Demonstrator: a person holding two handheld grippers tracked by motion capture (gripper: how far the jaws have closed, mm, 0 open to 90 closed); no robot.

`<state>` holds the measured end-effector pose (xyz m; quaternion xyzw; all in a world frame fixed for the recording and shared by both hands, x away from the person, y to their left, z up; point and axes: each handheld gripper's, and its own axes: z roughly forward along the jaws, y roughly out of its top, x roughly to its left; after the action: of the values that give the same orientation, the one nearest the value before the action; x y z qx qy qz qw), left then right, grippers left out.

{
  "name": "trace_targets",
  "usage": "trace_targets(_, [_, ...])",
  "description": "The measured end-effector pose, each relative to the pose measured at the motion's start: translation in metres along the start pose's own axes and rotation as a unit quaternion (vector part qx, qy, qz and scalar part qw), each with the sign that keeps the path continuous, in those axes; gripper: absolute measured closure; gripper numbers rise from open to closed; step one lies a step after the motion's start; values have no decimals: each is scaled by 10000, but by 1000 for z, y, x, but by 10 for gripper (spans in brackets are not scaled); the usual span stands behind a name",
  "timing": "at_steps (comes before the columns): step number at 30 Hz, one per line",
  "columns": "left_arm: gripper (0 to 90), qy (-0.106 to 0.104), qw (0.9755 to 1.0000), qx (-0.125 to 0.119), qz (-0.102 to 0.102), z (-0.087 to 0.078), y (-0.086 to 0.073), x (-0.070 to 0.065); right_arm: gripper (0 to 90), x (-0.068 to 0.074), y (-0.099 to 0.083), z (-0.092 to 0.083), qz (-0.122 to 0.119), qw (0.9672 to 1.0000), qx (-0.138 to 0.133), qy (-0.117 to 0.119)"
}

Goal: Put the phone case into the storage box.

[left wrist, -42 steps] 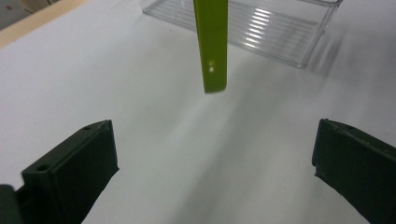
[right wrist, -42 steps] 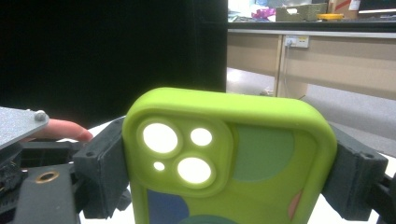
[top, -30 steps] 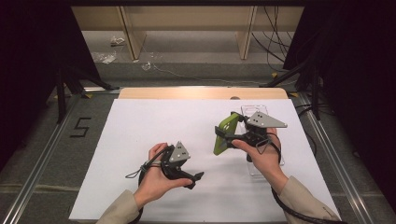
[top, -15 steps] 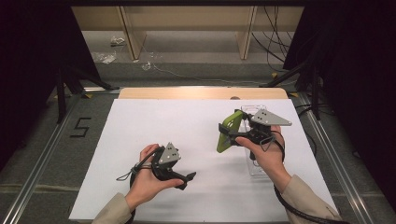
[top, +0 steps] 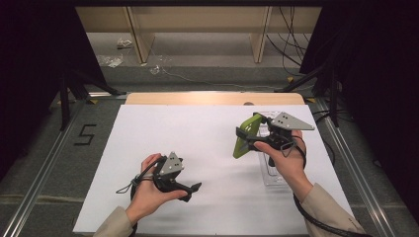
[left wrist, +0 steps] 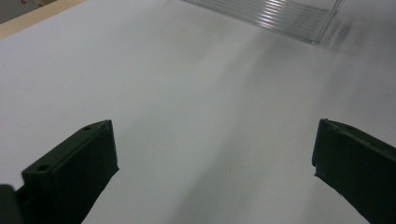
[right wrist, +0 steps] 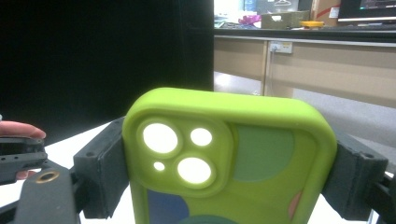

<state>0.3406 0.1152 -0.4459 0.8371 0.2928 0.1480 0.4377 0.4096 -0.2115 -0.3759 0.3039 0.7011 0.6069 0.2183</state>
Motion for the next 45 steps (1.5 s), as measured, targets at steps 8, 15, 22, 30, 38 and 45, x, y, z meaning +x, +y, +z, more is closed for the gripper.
trace_targets(8, [0, 17, 10000, -24, -21, -2, -2, 2, 165, -5, 2, -3, -5, 10000, -23, -67])
trace_targets(15, [0, 23, 10000, -8, -18, -3, -4, 3, 165, -10, 5, -6, 30, 9999, -27, -140])
trace_targets(22, [0, 4, 10000, 24, -31, -4, -6, 4, 165, -13, 6, -8, 44, 9998, -24, -212])
trace_targets(30, [0, 3, 10000, -3, -54, -5, -7, 5, 165, -17, 7, -11, 25, 9996, -26, -277])
trace_targets(38, [0, 10, 10000, -8, -67, -7, -9, 6, 165, -22, 10, -15, 67, 9993, -86, -362])
trace_targets(45, [0, 29, 10000, -11, -81, -9, -11, 8, 166, -27, 11, -18, 82, 9989, -91, -453])
